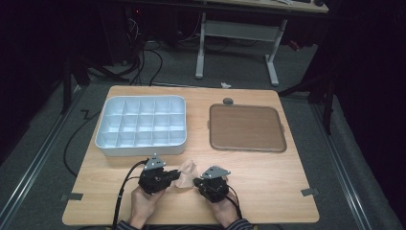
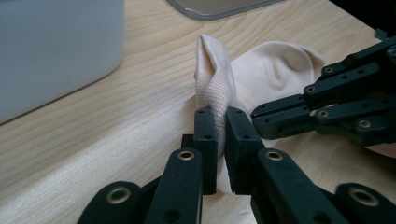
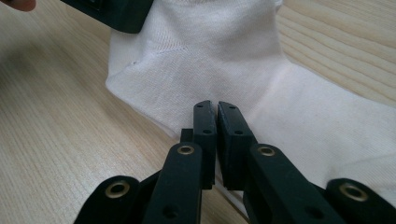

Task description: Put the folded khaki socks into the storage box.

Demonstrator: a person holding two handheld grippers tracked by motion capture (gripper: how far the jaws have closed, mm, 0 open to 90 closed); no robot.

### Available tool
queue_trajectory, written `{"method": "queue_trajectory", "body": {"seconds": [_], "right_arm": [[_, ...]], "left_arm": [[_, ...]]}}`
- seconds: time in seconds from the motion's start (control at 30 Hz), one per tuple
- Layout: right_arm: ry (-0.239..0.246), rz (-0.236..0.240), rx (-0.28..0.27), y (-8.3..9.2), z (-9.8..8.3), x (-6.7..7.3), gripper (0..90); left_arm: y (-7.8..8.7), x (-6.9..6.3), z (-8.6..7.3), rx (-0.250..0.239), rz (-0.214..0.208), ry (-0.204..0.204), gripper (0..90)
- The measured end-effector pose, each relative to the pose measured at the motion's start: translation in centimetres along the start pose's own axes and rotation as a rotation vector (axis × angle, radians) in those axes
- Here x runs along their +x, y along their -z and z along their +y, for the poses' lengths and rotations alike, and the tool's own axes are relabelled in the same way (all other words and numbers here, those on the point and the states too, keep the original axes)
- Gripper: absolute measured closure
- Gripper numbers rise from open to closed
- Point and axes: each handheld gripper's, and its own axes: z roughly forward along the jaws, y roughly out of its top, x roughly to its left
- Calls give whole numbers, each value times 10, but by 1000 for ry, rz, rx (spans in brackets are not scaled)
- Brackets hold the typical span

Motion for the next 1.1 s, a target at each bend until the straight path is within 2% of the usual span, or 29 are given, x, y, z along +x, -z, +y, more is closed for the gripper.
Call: {"method": "queue_trajectory", "body": {"seconds": [0.1, 0.3, 0.73, 1.1], "right_arm": [[-2, 7, -2, -1, 0, 0, 866], [-7, 14, -2, -3, 2, 1, 868], [38, 20, 18, -14, 14, 11, 868], [39, 53, 15, -22, 20, 18, 869]], "left_arm": [[2, -2, 3, -12, -15, -7, 844], [5, -5, 5, -20, -16, -22, 843], [11, -5, 7, -41, -36, -33, 844], [12, -4, 12, -52, -71, -24, 854]]}}
